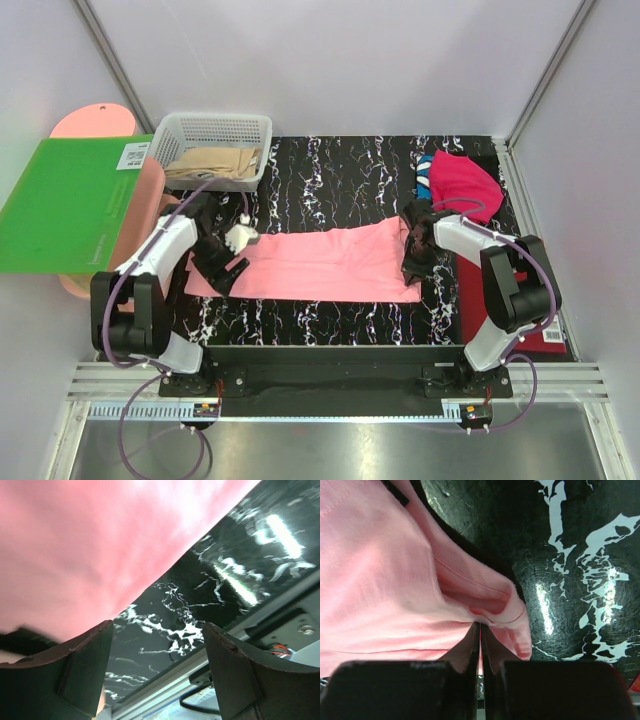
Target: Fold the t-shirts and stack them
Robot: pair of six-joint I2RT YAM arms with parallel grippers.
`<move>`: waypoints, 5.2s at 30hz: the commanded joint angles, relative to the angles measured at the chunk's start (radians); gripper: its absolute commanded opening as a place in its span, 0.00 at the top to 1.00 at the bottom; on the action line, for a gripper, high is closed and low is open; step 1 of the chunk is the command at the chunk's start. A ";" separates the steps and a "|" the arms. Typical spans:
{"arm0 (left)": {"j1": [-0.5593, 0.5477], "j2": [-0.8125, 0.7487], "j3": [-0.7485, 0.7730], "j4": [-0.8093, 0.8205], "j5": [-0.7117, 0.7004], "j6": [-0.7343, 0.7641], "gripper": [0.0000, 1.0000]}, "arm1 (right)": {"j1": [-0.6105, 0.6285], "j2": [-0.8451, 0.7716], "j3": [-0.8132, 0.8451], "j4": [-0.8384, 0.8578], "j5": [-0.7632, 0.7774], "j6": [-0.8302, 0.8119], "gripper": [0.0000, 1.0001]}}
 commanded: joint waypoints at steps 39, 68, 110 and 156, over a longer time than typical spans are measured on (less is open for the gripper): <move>-0.125 0.138 -0.002 0.228 -0.252 -0.265 0.29 | -0.025 0.480 0.638 -0.150 0.040 -0.111 0.91; -0.313 0.245 0.153 -0.105 0.301 -0.251 0.29 | -0.199 1.079 1.706 -0.246 -0.325 -0.181 0.91; -0.269 0.274 0.070 0.127 -0.317 -0.377 0.35 | -0.073 0.839 1.249 -0.230 -0.308 -0.164 0.96; -0.193 -0.249 0.451 0.016 -0.165 -0.447 0.41 | 0.074 0.474 1.550 -0.250 -0.293 -0.291 0.28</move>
